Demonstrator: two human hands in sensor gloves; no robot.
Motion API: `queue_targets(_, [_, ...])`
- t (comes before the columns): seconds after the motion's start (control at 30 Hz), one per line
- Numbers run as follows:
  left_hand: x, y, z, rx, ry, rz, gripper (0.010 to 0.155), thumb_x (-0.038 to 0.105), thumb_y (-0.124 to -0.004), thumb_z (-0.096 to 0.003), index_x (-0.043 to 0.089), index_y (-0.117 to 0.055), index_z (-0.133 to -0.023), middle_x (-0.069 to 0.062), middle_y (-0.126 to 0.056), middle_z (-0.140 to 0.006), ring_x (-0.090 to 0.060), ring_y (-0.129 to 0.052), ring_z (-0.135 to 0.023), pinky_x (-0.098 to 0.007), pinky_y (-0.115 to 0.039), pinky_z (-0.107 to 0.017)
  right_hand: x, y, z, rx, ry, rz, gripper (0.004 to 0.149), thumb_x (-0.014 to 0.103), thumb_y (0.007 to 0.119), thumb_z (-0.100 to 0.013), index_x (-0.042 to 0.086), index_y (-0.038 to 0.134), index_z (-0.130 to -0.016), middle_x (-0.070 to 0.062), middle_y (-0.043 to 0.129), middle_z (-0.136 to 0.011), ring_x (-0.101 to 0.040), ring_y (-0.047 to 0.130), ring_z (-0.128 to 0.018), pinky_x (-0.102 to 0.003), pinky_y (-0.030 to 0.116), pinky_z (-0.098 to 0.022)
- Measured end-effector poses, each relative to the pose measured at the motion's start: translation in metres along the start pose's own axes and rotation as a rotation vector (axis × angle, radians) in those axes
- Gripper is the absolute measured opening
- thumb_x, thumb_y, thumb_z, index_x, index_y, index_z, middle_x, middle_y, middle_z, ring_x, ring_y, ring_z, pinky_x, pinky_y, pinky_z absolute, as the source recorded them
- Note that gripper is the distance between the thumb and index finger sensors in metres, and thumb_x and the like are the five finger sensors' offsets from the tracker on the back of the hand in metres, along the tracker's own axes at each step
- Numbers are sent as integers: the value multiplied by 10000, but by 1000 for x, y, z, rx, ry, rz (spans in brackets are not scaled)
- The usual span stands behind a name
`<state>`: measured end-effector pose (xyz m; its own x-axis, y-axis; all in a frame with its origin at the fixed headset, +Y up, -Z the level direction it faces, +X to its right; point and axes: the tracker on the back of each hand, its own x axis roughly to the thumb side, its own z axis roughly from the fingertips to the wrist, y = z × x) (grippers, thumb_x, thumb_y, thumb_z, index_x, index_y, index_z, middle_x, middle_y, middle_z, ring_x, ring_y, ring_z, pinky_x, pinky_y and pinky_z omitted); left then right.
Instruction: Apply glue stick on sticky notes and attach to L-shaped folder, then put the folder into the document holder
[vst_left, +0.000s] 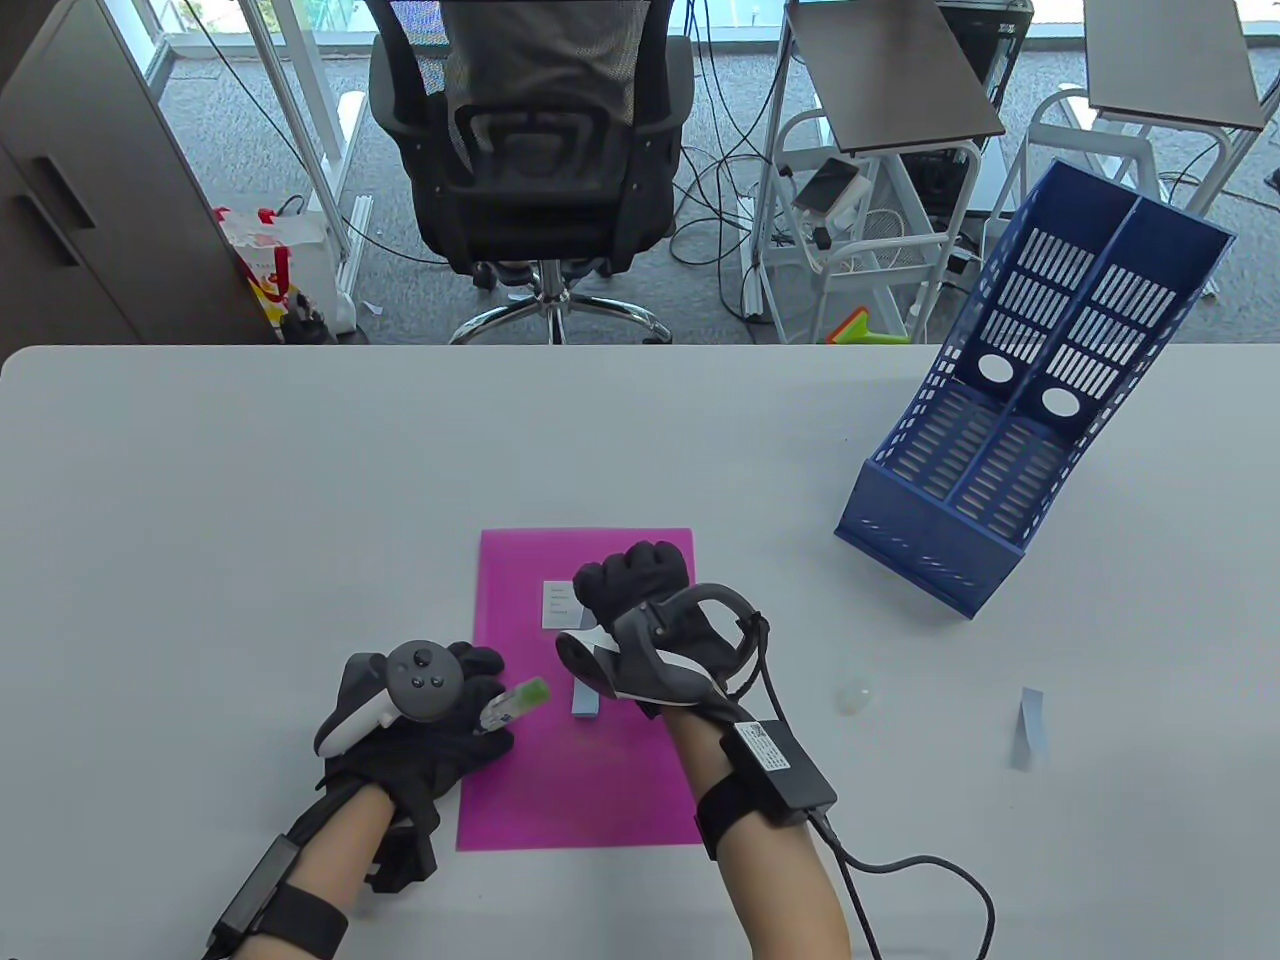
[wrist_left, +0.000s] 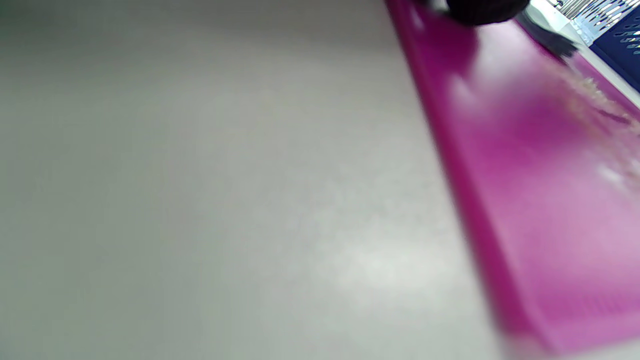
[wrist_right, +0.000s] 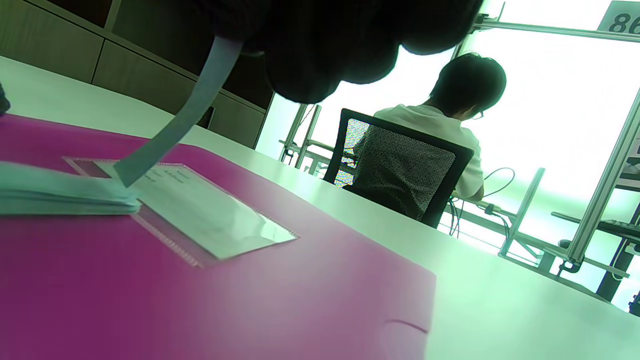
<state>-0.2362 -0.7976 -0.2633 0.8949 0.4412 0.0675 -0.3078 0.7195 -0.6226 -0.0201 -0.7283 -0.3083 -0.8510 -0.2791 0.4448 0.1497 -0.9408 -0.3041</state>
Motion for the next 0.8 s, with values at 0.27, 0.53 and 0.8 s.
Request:
queue_targets(0.27, [0, 0, 0, 1, 1, -4, 511, 479, -672, -531, 372, -401, -951, 255, -104, -1123, -57, -18, -1100, -378, 30, -770, 4, -2, 1, 17, -17, -15, 313, 275, 626, -592, 262, 674, -901, -45, 855, -818, -264, 770, -768, -544, 603, -689])
queue_targets(0.53, [0, -1, 0, -1, 1, -3, 510, 480, -672, -531, 373, -401, -950, 256, -103, -1123, -55, -17, -1099, -377, 31, -770, 10, -9, 7, 46, -64, -28, 313, 273, 631, -585, 264, 689, -892, -46, 866, -806, -262, 780, -759, -545, 608, -687])
queue_targets(0.8, [0, -1, 0, -1, 1, -3, 512, 480, -672, -531, 374, -401, -952, 257, -104, -1123, -56, -18, -1101, -379, 30, -771, 16, -13, 20, 102, -100, -73, 314, 273, 642, -574, 258, 714, -880, -44, 894, -770, -253, 809, -723, -541, 631, -674])
